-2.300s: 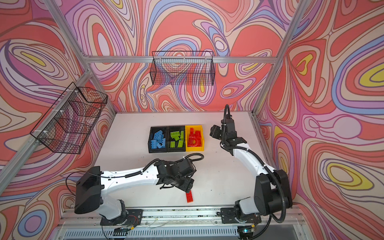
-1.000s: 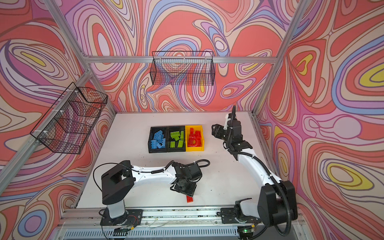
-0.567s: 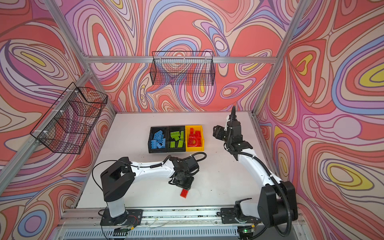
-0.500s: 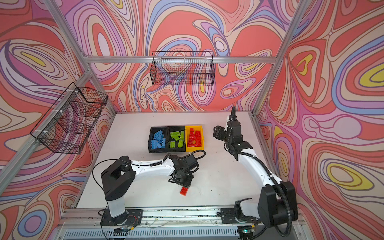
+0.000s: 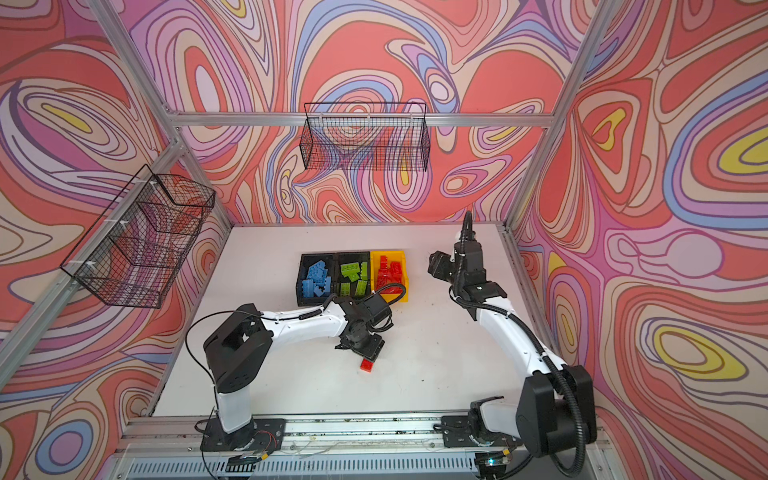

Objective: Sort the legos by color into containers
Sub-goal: 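Close the left gripper on the red brick and lift it, then carry the red brick over the yellow bin and open the left gripper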

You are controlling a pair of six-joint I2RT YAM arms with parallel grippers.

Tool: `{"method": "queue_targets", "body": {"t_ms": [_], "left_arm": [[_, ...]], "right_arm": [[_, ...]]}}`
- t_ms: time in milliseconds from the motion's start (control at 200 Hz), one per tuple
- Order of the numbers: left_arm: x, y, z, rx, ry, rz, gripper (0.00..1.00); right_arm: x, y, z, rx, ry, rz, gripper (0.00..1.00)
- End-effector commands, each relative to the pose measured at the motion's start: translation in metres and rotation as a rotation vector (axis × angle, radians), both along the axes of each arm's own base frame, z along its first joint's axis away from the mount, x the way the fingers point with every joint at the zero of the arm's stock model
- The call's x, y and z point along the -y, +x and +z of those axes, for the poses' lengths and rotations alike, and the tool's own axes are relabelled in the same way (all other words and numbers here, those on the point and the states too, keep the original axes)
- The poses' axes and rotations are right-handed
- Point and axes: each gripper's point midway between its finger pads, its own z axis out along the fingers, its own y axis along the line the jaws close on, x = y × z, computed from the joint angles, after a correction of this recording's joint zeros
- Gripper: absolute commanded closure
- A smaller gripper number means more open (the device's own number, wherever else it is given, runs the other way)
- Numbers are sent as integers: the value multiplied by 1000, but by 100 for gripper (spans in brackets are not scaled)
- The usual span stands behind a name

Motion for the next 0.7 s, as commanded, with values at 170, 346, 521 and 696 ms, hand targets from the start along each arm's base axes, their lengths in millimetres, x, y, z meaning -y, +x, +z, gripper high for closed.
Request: {"method": "queue_targets", "body": {"t_ms": [170,346,521,696], "left_arm": [[-7,-14,-7,-35,-3,11,53],[-4,-8,1,-11,-15,-11,66],[15,24,38,91,-86,-42,71],[32,83,88,239,-180,-44,72]], "right_arm": [[-2,10,-4,-10,32,-6,29],[-1,11,0,-2,42,-20,30],[1,9,-7,-27,38,-31,30],[5,2,-18,-61,14,-44,30]]}}
